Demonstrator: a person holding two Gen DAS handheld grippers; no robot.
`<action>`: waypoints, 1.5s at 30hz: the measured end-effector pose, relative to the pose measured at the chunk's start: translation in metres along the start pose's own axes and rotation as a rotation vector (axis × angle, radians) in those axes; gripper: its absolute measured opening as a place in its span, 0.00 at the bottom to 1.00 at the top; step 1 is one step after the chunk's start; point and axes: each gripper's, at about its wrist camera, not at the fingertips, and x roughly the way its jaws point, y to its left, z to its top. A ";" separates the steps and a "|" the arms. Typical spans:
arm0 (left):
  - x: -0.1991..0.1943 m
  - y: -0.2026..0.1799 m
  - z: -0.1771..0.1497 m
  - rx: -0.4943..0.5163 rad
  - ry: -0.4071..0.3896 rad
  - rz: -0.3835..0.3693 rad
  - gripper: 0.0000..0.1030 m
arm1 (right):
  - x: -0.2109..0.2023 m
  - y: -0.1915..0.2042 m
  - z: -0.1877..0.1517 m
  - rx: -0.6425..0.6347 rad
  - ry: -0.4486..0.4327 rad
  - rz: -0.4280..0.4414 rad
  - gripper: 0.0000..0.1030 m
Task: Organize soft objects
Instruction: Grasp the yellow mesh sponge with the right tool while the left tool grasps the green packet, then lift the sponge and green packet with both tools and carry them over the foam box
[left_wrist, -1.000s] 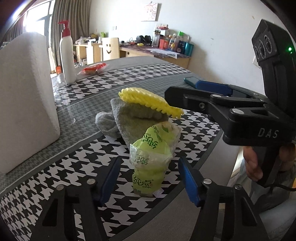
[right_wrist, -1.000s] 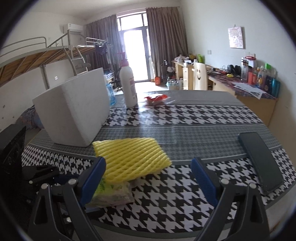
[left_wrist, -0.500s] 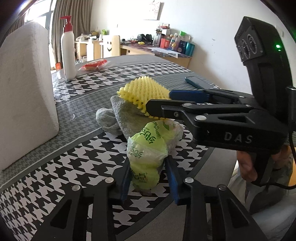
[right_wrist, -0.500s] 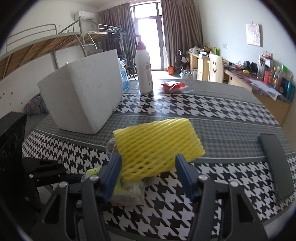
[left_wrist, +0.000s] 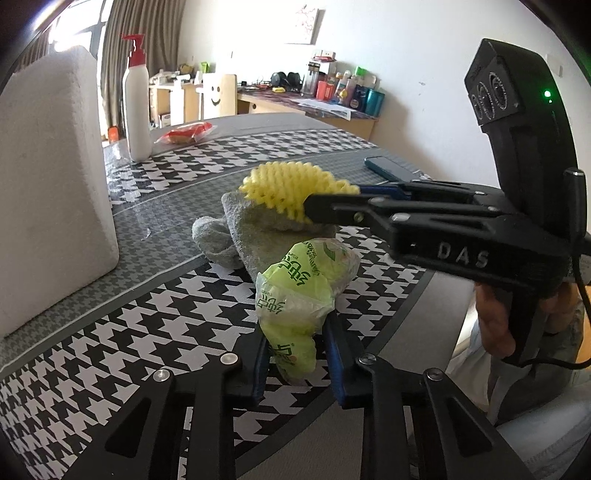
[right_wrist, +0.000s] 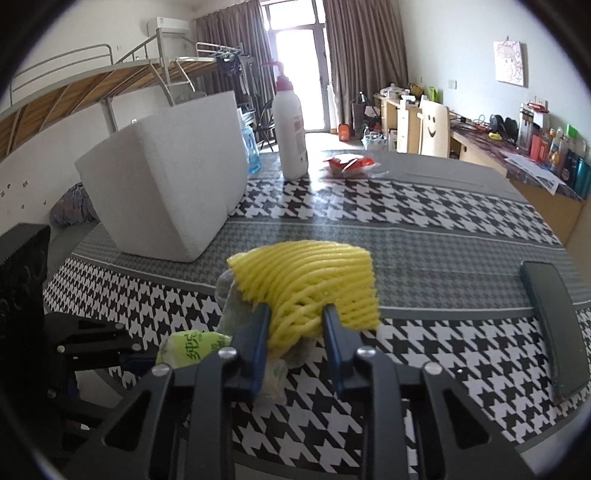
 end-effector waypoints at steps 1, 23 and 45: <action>-0.002 -0.001 0.000 0.003 -0.006 0.000 0.28 | -0.005 -0.001 0.000 0.004 -0.011 -0.003 0.28; -0.043 0.004 -0.003 -0.007 -0.115 0.064 0.28 | -0.040 0.002 0.012 0.053 -0.108 -0.056 0.23; -0.082 0.011 0.027 0.015 -0.245 0.160 0.28 | -0.060 0.006 0.027 0.069 -0.210 -0.059 0.23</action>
